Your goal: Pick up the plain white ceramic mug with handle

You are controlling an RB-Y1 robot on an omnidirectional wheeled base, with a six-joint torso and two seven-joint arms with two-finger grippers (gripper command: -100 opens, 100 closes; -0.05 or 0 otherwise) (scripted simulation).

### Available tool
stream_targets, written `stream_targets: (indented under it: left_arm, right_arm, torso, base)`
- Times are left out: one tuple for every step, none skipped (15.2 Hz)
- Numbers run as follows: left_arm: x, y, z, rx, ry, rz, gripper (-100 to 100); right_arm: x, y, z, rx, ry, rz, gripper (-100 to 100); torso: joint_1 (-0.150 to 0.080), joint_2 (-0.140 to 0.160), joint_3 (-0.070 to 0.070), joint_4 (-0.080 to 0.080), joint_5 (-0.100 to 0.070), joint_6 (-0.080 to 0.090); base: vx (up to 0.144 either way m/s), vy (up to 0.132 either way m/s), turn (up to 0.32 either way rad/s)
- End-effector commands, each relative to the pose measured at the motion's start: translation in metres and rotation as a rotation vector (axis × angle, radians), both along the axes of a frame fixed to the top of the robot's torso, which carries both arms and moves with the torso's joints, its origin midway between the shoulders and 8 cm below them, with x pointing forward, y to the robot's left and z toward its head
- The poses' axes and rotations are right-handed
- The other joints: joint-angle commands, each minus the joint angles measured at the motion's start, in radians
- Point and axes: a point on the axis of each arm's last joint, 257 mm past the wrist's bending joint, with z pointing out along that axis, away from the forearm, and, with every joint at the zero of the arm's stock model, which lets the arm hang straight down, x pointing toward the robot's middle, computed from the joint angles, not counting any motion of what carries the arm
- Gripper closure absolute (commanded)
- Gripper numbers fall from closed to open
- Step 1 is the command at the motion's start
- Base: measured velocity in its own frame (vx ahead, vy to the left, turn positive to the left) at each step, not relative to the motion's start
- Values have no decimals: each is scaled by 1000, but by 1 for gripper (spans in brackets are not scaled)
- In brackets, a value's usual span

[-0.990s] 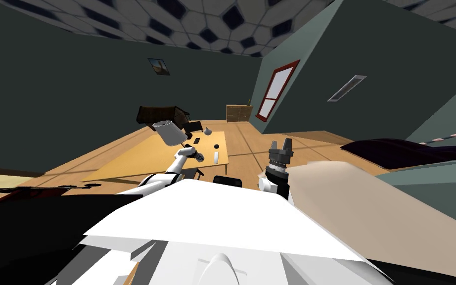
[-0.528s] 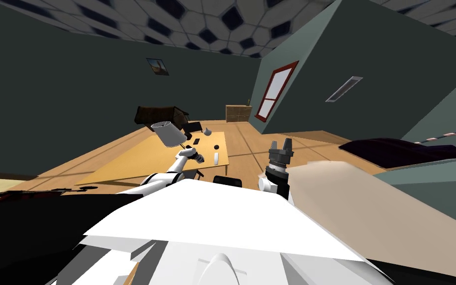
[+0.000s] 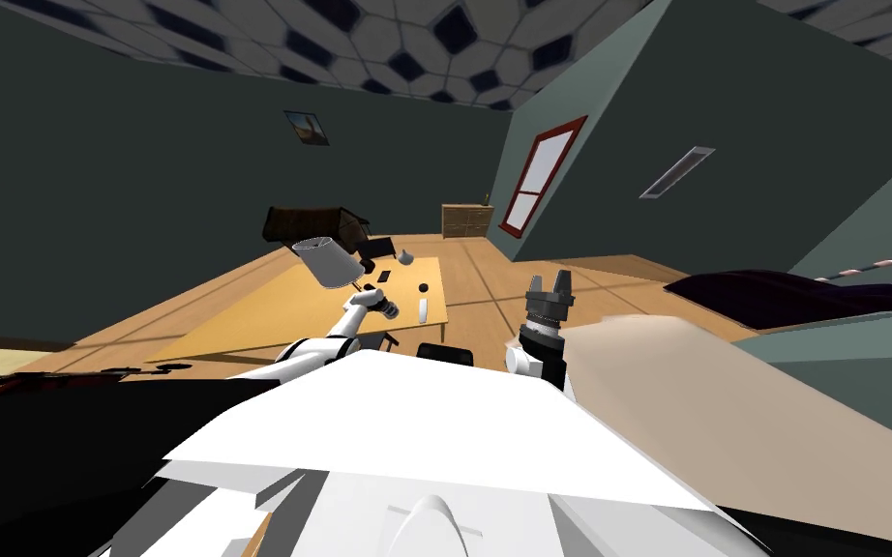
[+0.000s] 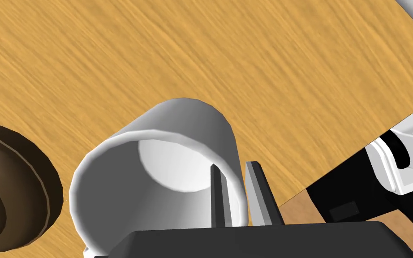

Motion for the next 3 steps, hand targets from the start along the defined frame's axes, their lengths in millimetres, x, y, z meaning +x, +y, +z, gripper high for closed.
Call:
stream_targets:
  left_arm:
    - [3, 3, 9, -1, 2, 2, 100]
    - [4, 4, 14, -1, 3, 3, 100]
    - [4, 2, 9, 0, -1, 2, 100]
  right_arm:
    - [0, 0, 0, 0, 0, 0, 0]
    - [0, 0, 0, 0, 0, 0, 0]
    - [0, 0, 0, 0, 0, 0, 0]
  torso:
    - [0, 0, 0, 0, 0, 0]
    - [0, 2, 1, 0, 0, 0]
    - [-1, 2, 1, 0, 0, 0]
  base:
    - [-59, -9, -33]
    - [-58, -7, -23]
    - [-34, -3, -7]
